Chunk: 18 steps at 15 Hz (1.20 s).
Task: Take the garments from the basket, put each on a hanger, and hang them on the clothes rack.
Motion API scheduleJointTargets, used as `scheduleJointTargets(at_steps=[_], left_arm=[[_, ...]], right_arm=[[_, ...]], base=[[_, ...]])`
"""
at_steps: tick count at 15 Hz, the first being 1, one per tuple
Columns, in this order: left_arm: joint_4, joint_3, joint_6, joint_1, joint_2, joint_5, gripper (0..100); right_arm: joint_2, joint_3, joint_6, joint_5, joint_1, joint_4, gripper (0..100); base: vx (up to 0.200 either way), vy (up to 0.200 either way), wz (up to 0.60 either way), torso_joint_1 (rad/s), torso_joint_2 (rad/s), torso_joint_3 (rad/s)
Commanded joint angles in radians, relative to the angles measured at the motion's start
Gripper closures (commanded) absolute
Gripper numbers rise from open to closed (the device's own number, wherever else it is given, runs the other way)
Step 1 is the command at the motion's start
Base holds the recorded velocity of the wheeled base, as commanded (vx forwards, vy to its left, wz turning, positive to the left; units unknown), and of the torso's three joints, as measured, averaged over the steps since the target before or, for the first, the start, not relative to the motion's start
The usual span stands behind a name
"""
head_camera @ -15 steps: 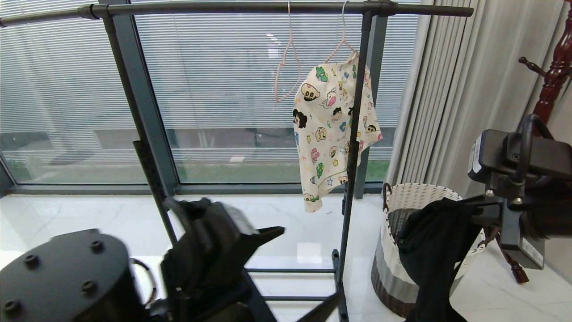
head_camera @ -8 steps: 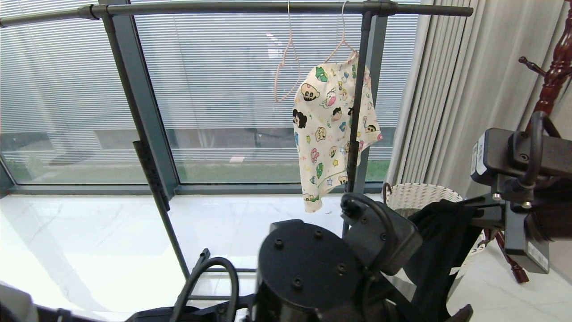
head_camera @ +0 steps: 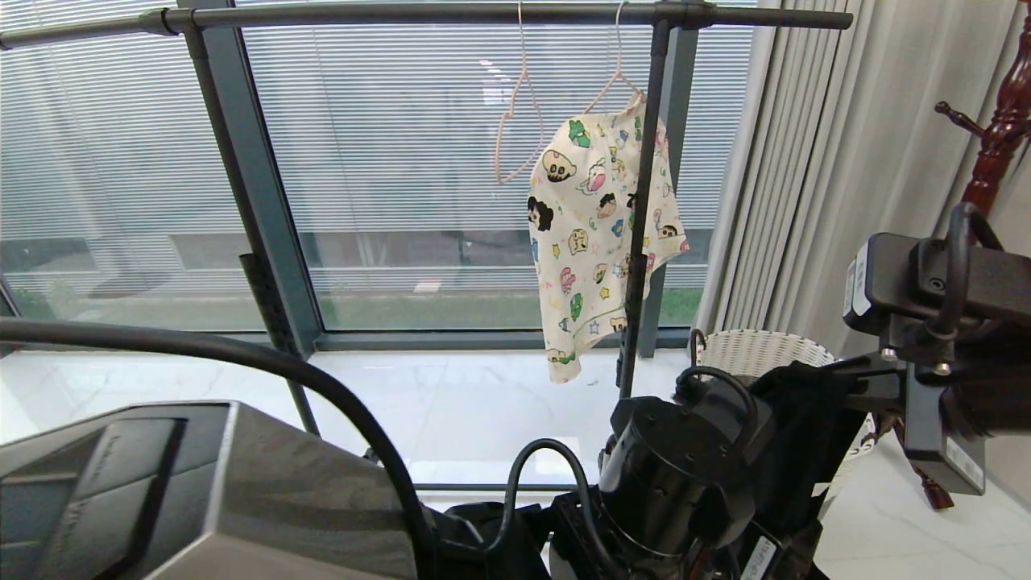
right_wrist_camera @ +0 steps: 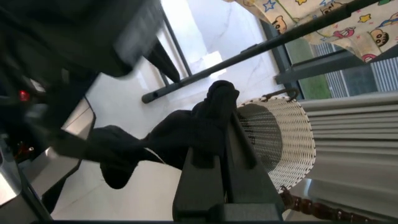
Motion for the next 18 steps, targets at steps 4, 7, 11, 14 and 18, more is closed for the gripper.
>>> scheduleJointTargets(at_steps=[4, 7, 11, 14, 18], left_arm=[[0.083, -0.084, 0.003, 0.039, 0.099, 0.081, 0], [0.097, -0.084, 0.006, 0.042, 0.097, 0.083, 0], [0.097, -0.075, 0.008, 0.042, 0.094, 0.086, 100], [0.092, -0.004, 0.109, 0.050, 0.092, 0.141, 100], [-0.018, 0.080, 0.155, 0.070, 0.092, 0.245, 100]], right_arm=[[0.003, 0.000, 0.005, 0.000, 0.000, 0.000, 100], [0.007, 0.000, 0.005, 0.002, 0.002, -0.002, 100], [0.007, 0.000, 0.005, 0.002, 0.000, -0.002, 100], [0.015, 0.002, 0.050, 0.002, -0.003, -0.003, 100], [0.066, 0.003, 0.082, 0.022, 0.000, -0.023, 100]], base=[[0.000, 0.000, 0.00, 0.000, 0.00, 0.000], [0.000, 0.000, 0.00, 0.000, 0.00, 0.000], [0.000, 0.000, 0.00, 0.000, 0.00, 0.000], [0.000, 0.000, 0.00, 0.000, 0.00, 0.000], [0.000, 0.000, 0.00, 0.000, 0.00, 0.000]])
